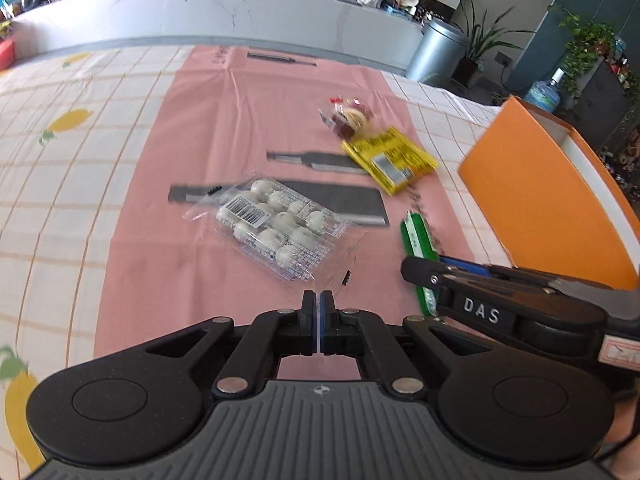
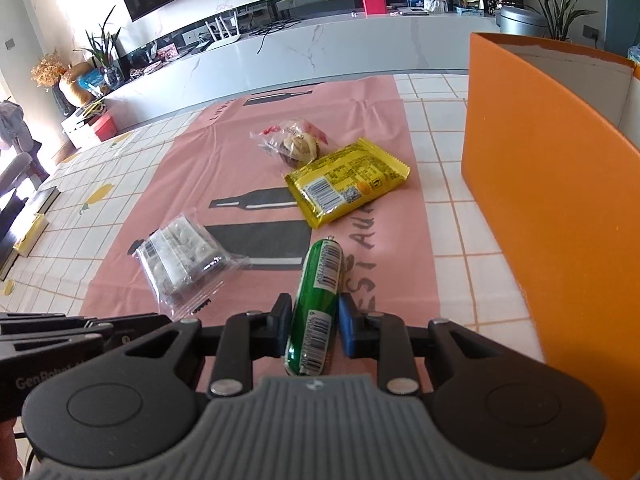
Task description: Organize snacks
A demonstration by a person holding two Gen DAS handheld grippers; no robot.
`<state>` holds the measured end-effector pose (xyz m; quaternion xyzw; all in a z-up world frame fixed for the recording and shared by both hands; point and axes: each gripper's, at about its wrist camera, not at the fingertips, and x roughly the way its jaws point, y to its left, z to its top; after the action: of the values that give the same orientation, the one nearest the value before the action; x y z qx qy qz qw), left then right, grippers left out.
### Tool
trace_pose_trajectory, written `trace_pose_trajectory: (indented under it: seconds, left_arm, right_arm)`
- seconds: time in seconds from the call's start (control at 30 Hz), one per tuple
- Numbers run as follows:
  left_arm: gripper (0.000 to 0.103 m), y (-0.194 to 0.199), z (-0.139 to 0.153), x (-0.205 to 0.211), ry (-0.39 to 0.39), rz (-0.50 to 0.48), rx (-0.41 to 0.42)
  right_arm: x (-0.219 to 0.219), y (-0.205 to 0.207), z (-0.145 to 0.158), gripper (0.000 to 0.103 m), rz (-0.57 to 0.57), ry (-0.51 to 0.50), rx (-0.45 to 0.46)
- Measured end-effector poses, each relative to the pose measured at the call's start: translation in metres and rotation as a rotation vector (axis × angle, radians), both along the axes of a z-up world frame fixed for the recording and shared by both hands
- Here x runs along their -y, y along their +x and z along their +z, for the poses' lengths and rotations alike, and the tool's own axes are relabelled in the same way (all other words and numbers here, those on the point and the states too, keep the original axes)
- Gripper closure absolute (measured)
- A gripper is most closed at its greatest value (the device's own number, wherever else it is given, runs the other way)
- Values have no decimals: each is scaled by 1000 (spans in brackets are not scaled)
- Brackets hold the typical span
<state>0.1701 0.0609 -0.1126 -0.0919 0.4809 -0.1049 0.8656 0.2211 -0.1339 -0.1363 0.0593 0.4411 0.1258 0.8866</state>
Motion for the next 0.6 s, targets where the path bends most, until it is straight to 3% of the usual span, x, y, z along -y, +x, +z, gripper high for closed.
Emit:
trace_pose_trajectory:
  seconds: [0.2, 0.4, 0.6]
  left_arm:
    - [103, -30, 2, 11, 9, -101, -56]
    - [103, -53, 1, 29, -6, -200, -107]
    - [95, -64, 0, 31, 7, -156, -134]
  right_arm:
    - [4, -21, 4, 82, 61, -31, -34]
    - [25, -39, 4, 82, 29, 71, -93]
    - [37, -52, 7, 82, 2, 97, -86]
